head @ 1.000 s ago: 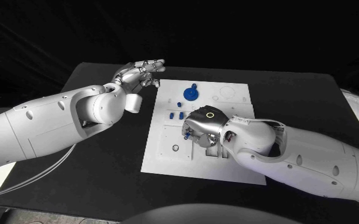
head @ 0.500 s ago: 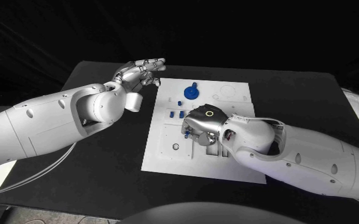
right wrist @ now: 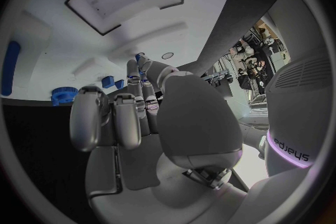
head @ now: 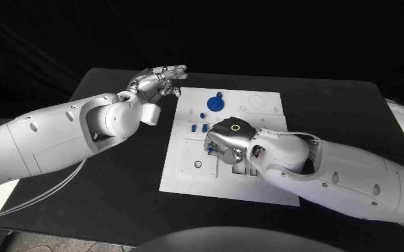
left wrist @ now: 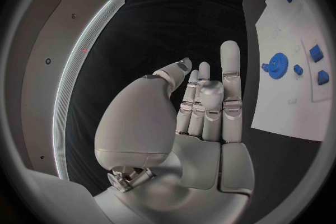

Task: Assemble the parts on the task board

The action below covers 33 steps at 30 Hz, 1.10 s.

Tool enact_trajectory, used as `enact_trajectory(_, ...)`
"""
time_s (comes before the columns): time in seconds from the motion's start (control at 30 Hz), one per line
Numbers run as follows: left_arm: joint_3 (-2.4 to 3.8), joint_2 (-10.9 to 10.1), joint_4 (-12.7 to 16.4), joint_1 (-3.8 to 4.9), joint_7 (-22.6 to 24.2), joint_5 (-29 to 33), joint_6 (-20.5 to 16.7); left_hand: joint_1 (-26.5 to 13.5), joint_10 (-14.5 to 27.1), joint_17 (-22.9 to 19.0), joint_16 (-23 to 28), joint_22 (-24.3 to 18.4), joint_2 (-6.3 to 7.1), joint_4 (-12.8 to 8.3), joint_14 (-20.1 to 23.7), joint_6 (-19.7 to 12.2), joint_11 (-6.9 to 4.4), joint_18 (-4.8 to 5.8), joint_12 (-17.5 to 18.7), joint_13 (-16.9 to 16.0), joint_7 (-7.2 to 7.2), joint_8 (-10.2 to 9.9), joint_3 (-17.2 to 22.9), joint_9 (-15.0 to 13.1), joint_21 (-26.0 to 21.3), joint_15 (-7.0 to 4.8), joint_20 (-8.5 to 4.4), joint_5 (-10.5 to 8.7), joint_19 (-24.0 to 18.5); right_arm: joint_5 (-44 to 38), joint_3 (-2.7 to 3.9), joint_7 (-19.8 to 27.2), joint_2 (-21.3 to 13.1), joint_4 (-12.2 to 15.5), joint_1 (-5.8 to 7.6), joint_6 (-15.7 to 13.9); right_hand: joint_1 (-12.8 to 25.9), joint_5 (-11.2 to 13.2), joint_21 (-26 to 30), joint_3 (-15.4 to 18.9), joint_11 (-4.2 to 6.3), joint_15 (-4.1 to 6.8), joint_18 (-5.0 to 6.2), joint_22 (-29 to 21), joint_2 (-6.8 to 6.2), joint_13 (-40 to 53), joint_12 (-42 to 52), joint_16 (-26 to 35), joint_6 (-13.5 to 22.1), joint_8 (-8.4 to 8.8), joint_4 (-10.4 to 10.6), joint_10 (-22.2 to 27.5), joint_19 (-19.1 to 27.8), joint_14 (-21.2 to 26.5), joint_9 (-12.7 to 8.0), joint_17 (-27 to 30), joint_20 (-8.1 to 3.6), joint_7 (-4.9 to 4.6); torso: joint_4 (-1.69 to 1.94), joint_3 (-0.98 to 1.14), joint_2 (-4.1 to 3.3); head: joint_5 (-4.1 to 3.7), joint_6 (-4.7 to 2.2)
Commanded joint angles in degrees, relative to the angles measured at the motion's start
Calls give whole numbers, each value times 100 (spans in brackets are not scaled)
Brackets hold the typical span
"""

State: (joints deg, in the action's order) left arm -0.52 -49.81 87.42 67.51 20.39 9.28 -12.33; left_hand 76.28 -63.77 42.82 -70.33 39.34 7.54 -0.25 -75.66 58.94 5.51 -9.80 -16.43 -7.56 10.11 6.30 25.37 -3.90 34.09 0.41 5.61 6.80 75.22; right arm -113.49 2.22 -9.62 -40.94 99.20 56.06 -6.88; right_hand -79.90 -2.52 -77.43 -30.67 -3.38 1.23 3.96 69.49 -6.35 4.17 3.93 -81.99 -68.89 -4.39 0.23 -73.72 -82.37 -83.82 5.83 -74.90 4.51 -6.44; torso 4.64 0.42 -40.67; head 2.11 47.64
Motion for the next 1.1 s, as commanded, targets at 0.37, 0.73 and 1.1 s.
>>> enact_trajectory(0.37, 3, 12, 0, 2, -17, -29, 139, 40, 55, -12, 40, -7, 1, -8, 61, -70, 0, -52, -29, -10, 2, 27, -35, 8, -37, 6, 24, 8, -31, -1, -20, 50, 31, -24, -22, 180, 70, -32, -11, 28, 33, 26, 38, -4, -6, -3, -12, -19, -67, -9, -1, 14, -1, -376, 9, -206, -16, -30, 2, -2, -2, 6, 11)
enact_trajectory(0.73, 2, 10, -7, 2, -34, -30, 148, 40, 55, -12, 40, -7, 1, -8, 61, -70, 0, -52, -29, -10, 2, 27, -35, 8, -37, 6, 24, 8, -31, 10, -20, 53, 37, -12, -22, 219, 74, -32, -11, 32, 33, 27, 38, -4, -3, -4, -13, -20, -67, -8, 0, 13, 0, -376, 10, -208, -17, -29, 3, -3, 0, 9, 25)
enact_trajectory(1.1, 2, 7, -1, 2, -51, -30, 157, 39, 68, -19, 41, -8, 1, -9, 65, -78, 4, -51, -37, -12, 5, 27, -41, 8, -40, 9, 26, 5, -33, -4, -21, -160, 53, -101, -20, 376, 423, -31, 245, 286, -102, -71, 105, -386, -225, -75, -60, 123, 364, 100, 156, 595, 165, -318, -85, 16, 33, -103, -1, -2, -2, 7, 23)
